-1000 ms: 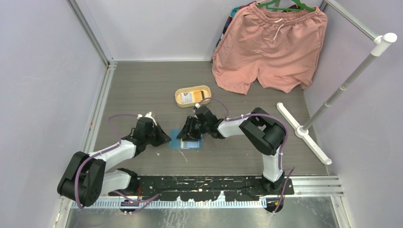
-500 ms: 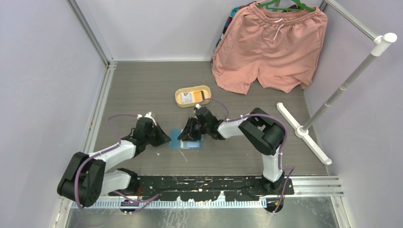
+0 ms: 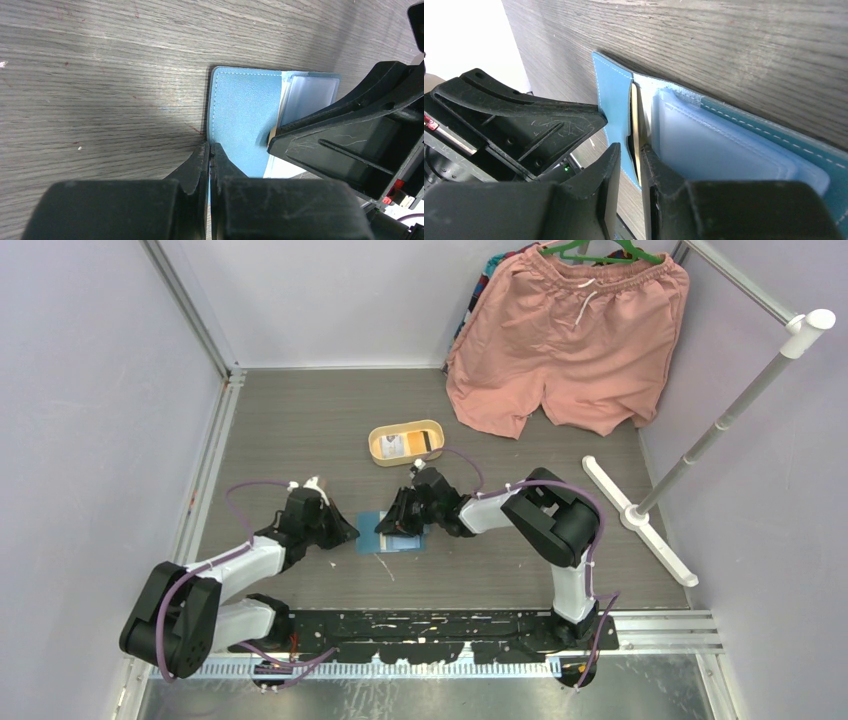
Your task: Take the credit cards out of the card holder
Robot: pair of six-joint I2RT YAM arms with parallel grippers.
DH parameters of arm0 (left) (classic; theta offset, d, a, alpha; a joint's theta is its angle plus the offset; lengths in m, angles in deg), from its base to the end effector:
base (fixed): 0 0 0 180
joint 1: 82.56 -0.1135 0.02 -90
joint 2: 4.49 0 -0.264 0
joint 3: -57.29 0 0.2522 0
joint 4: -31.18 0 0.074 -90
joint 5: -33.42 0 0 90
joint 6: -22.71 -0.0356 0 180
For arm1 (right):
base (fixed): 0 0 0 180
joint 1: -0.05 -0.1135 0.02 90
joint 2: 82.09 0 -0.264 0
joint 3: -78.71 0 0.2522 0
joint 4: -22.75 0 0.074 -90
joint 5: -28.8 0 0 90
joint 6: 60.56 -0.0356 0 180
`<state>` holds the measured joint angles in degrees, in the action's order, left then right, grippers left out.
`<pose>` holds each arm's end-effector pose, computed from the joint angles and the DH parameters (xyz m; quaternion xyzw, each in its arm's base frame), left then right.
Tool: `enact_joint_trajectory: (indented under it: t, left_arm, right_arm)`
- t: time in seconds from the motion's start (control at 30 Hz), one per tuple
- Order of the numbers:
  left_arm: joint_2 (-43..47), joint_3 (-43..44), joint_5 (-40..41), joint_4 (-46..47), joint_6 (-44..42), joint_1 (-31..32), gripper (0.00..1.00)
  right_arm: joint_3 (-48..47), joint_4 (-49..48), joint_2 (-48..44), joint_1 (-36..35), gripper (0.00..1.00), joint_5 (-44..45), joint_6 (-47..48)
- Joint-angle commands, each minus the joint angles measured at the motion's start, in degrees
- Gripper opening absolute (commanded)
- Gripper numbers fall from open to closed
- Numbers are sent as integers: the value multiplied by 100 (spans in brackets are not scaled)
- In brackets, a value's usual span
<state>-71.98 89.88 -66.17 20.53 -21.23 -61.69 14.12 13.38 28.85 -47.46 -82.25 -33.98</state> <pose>0.1868 -0.0776 0.1352 -0.1703 0.9072 -0.2724 0.2718 0.2433 0.2845 0.1131 0.0410 0.8826 0.4542 0.1141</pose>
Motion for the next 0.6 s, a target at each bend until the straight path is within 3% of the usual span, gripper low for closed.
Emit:
enact_joint_trajectory:
  t: [0.0,0.43,0.57]
  left_arm:
    - [-10,-134,44,-296,-89,-21,0]
    - [-25,-143,38,-301,-84,-21,0]
    - [-53,-134,38,-299,-89,-20,0]
  right_arm:
    - [48,-438,-291,-18,26,230,-83]
    - [134,-537,-318,-13,20,304,-131]
    - [141,-577,-294,5,13,283,-155]
